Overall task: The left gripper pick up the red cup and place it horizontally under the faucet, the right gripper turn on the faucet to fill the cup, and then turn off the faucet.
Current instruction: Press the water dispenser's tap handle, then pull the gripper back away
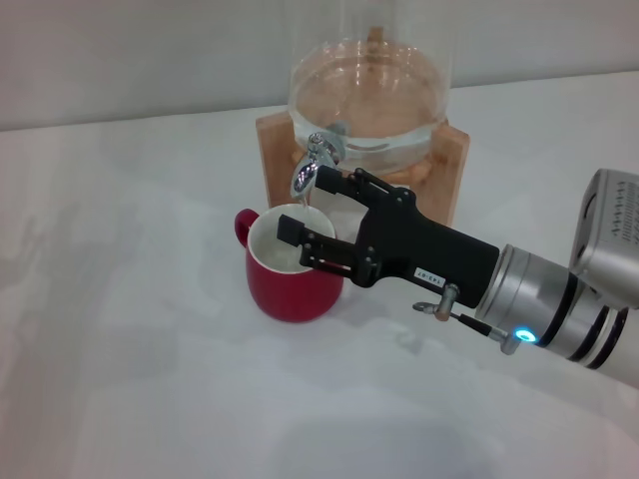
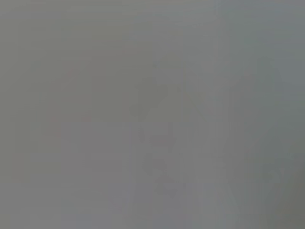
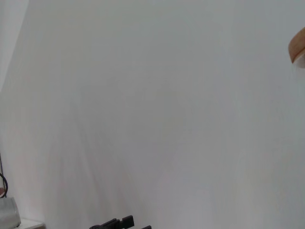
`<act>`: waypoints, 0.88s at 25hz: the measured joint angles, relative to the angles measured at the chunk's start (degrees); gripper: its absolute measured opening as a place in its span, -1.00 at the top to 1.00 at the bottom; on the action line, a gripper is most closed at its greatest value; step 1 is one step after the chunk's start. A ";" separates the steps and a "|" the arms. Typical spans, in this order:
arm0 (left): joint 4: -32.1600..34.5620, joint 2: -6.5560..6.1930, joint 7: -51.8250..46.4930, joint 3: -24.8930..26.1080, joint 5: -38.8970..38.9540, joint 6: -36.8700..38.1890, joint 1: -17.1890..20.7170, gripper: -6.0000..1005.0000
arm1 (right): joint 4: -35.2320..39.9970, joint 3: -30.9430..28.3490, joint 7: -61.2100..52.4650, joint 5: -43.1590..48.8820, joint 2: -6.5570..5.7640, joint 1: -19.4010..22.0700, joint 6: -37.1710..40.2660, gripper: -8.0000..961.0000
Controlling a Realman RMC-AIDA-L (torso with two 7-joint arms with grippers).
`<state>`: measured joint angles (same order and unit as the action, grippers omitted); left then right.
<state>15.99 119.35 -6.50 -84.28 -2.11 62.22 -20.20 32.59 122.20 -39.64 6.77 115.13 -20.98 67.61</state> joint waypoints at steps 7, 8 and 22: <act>0.00 0.00 0.00 0.00 0.00 0.00 -0.02 -0.77 | 0.05 -0.03 0.07 0.00 -0.03 0.11 0.06 -0.81; 0.00 0.00 0.00 0.00 -0.01 0.00 -0.02 -0.77 | 0.05 -0.03 0.08 0.01 -0.06 0.16 0.08 -0.81; 0.00 0.09 0.00 -0.09 -0.09 0.00 -0.02 -0.77 | 0.11 -0.91 0.09 0.00 -0.21 0.85 0.33 -0.81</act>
<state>15.99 119.44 -6.50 -84.38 -2.20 62.23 -20.22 32.70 121.28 -39.55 6.76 114.92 -20.13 67.94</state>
